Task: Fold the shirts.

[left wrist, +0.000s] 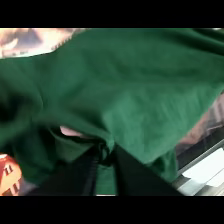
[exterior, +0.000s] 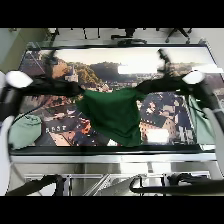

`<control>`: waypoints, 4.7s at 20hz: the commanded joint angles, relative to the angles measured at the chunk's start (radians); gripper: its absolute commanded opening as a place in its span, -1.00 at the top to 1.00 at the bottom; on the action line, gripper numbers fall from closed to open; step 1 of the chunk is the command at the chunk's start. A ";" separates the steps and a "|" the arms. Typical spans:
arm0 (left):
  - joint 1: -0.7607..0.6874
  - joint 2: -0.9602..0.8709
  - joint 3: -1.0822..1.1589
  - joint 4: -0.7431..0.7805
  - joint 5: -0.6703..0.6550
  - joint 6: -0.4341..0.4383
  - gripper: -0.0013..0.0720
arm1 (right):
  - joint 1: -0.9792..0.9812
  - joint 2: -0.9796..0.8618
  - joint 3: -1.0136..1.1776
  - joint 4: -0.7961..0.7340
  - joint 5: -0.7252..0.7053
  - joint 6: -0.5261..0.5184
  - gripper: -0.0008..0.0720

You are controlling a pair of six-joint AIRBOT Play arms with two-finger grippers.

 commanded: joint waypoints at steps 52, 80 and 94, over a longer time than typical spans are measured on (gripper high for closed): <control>0.261 -0.056 -0.037 0.288 -0.061 0.031 0.91 | 0.030 0.141 -0.232 -0.282 -0.115 0.278 -0.25; -0.247 0.026 -0.756 -0.077 0.504 -0.066 -0.15 | -0.068 -0.515 0.158 0.209 -0.132 0.030 0.05; 0.022 0.344 -0.185 0.085 0.161 -0.058 0.93 | -0.206 -0.140 0.158 0.324 0.043 -0.134 0.93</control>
